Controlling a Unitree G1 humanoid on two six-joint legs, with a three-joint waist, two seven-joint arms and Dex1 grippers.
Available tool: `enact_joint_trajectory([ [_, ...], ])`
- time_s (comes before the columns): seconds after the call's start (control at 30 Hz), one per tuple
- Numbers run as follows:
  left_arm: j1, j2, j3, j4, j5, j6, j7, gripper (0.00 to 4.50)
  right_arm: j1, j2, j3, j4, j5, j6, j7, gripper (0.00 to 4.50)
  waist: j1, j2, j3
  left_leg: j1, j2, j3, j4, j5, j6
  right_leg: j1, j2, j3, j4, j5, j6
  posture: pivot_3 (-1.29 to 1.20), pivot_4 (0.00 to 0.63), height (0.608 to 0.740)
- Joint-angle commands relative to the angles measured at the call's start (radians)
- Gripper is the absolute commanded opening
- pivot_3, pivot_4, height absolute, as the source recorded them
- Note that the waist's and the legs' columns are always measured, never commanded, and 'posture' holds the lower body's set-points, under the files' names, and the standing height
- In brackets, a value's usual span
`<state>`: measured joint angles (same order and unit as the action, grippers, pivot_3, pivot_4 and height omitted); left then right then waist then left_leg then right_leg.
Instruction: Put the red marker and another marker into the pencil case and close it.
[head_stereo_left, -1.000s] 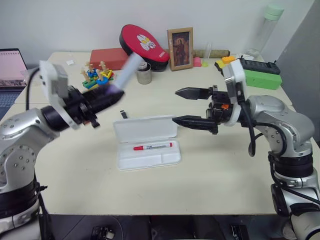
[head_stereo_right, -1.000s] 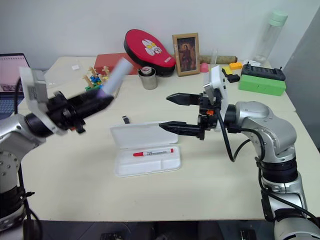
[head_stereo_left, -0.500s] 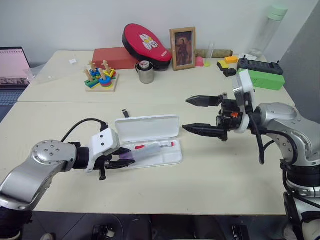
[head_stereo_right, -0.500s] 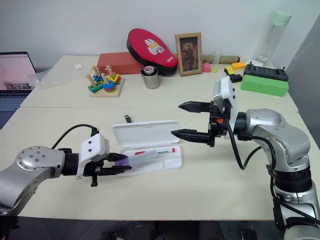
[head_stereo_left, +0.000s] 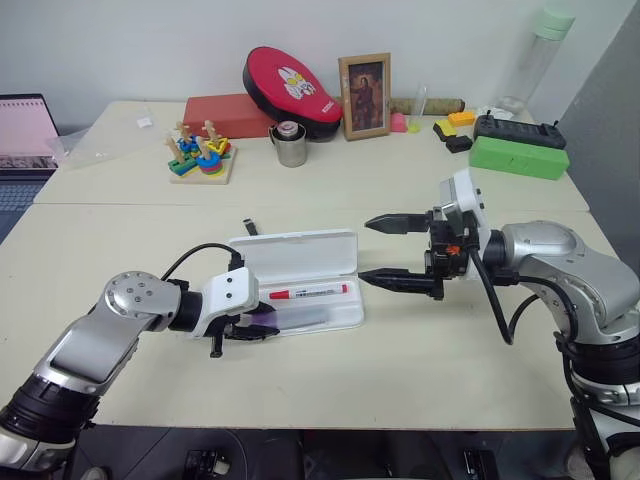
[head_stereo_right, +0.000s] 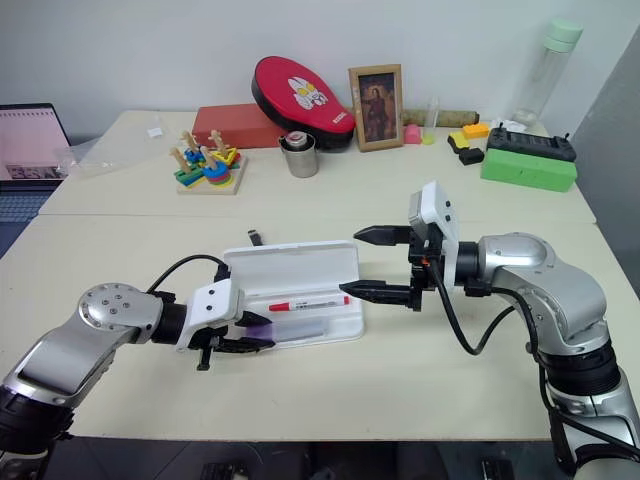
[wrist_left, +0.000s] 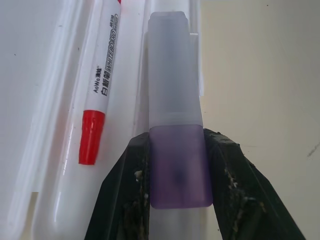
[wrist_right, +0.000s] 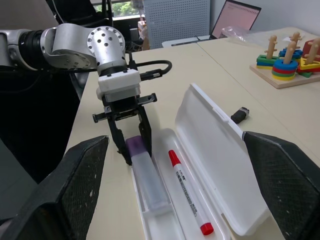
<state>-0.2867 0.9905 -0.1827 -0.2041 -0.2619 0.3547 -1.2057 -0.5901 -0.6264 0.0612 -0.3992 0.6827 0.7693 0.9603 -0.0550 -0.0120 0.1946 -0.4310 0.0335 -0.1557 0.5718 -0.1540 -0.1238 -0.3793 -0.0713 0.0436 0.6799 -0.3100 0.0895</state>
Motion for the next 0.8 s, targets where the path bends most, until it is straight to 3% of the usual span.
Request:
enact_joint_trajectory([
  [0.03, 0.003, 0.019, 0.016, 0.004, 0.016, -0.016, -0.023, 1.22, 0.015, -0.010, -0.029, -0.053, 0.016, -0.010, -0.014, 4.50, 0.000, 0.000, 0.000, 0.000, 0.000, 0.000, 0.000, 0.000, 0.000, 0.000, 0.000, 0.000, 0.000, 0.000, 0.000, 0.00, 0.150, 0.740],
  [0.6, -0.009, 0.029, 0.039, 0.028, 0.028, -0.023, -0.052, 1.22, 0.023, -0.003, -0.018, -0.055, 0.021, -0.017, -0.020, 4.50, -0.001, 0.000, 0.000, 0.000, 0.000, 0.000, 0.000, 0.000, 0.000, 0.000, 0.000, 0.000, 0.000, 0.000, 0.000, 0.00, 0.150, 0.740],
  [0.67, -0.017, 0.025, 0.031, 0.032, 0.032, -0.021, -0.054, 1.92, 0.024, -0.003, -0.018, -0.056, 0.023, -0.016, -0.019, 4.50, -0.001, 0.000, 0.000, 0.000, 0.000, 0.000, 0.000, 0.000, 0.000, 0.000, 0.000, 0.000, 0.000, 0.000, 0.000, 0.00, 0.150, 0.740],
  [0.7, -0.018, 0.023, 0.029, 0.032, 0.030, -0.019, -0.056, 1.94, 0.025, -0.004, -0.018, -0.057, 0.023, -0.015, -0.019, 4.50, -0.001, 0.000, 0.000, 0.000, 0.000, 0.000, 0.000, 0.000, 0.000, 0.000, 0.000, 0.000, 0.000, 0.000, 0.000, 0.00, 0.150, 0.740],
  [0.8, -0.024, 0.012, 0.027, 0.033, 0.026, -0.009, -0.055, 2.65, 0.026, -0.005, -0.019, -0.059, 0.024, -0.013, -0.019, 4.50, -0.001, 0.000, 0.000, 0.000, 0.000, 0.000, 0.000, 0.000, 0.000, 0.000, 0.000, 0.000, 0.001, 0.000, 0.000, 0.00, 0.150, 0.740],
])
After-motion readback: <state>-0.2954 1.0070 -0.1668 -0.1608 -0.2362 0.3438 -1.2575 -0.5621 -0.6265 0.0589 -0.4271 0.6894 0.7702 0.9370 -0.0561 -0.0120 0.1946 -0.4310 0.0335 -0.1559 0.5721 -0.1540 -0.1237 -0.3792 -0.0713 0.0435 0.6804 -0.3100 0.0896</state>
